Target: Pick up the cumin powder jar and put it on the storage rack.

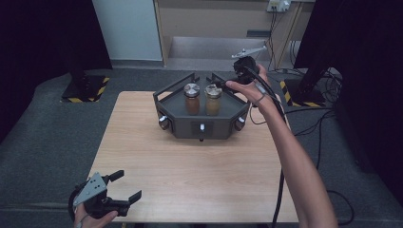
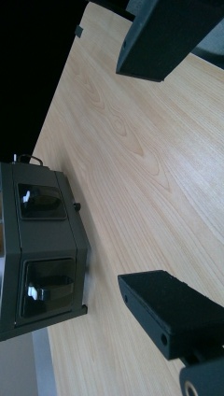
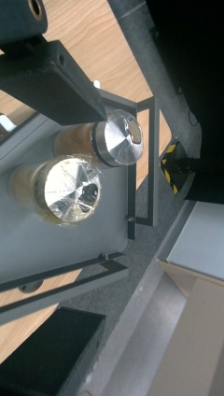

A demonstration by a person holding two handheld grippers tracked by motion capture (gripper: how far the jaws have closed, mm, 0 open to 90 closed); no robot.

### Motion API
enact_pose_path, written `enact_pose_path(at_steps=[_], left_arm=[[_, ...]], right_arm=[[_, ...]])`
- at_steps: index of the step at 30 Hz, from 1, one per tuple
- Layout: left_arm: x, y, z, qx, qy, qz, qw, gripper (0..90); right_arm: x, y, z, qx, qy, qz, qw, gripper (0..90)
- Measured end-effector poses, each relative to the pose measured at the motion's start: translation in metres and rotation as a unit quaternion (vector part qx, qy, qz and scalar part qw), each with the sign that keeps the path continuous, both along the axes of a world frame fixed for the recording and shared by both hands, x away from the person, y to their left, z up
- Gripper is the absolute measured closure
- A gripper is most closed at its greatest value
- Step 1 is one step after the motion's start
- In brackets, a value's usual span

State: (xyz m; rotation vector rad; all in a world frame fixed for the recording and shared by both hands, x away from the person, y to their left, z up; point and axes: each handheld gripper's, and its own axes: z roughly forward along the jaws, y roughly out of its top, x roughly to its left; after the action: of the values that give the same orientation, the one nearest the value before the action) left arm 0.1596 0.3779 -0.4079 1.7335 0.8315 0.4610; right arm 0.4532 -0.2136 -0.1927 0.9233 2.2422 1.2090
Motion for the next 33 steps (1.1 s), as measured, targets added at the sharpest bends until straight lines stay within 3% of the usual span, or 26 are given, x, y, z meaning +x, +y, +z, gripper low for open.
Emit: enact_pose_path(at_steps=[14, 27, 33], left_arm=[[-0.001, -0.001, -0.001, -0.004, 0.000, 0.009, 1.0000, 1.1], [-0.001, -0.002, 0.000, -0.002, -0.004, 0.005, 1.0000, 1.0], [-0.001, -0.002, 0.000, -0.001, -0.005, 0.005, 1.0000, 1.0]], right_arm=[[-0.033, -0.020, 0.005, 0.012, -0.020, 0.047, 0.9986, 5.0], [-0.107, -0.053, -0.016, 0.043, -0.051, 0.089, 0.9938, 4.7], [-0.150, -0.070, -0.039, 0.058, -0.074, 0.089, 0.9915, 4.1]])
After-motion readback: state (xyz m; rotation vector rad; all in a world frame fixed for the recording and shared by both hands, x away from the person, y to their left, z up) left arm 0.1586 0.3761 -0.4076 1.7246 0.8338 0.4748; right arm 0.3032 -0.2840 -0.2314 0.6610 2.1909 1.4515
